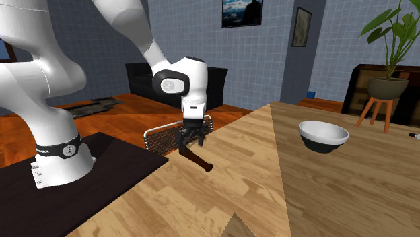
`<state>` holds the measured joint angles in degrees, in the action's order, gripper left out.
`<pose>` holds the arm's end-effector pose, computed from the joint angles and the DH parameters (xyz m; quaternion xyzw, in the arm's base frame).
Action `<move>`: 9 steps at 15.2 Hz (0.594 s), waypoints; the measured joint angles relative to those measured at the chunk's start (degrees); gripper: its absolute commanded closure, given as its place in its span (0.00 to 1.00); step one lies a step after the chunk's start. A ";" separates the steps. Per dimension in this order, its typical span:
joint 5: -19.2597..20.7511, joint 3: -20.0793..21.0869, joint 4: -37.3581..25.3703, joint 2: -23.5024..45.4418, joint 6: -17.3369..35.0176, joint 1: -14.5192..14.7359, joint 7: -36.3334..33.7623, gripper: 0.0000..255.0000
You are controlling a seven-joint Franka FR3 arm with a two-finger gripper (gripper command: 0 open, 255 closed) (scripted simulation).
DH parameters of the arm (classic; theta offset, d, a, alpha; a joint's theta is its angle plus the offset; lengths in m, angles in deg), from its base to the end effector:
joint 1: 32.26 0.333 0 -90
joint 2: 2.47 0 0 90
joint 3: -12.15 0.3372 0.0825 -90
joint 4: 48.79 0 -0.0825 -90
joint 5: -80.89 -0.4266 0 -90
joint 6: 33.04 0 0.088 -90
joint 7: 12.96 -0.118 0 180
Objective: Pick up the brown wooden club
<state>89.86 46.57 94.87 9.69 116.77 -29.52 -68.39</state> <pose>0.3752 0.3040 0.1820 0.9949 -0.0936 -0.0370 0.0059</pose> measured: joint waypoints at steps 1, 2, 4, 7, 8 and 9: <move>1.31 -0.69 -0.11 1.16 0.85 0.54 -1.08 0.00; 2.41 -1.34 -0.21 2.15 1.57 0.98 -1.88 0.00; 4.51 -2.71 -0.31 3.97 3.05 1.87 -3.30 0.00; 6.70 -4.25 -0.77 6.01 4.39 3.16 -4.98 0.00; 6.99 -4.47 -0.79 6.26 4.60 3.30 -5.16 1.00; 7.12 -4.57 -0.80 6.38 4.69 3.38 -5.25 1.00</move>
<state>96.98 42.00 94.07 16.07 121.46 -26.14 -73.64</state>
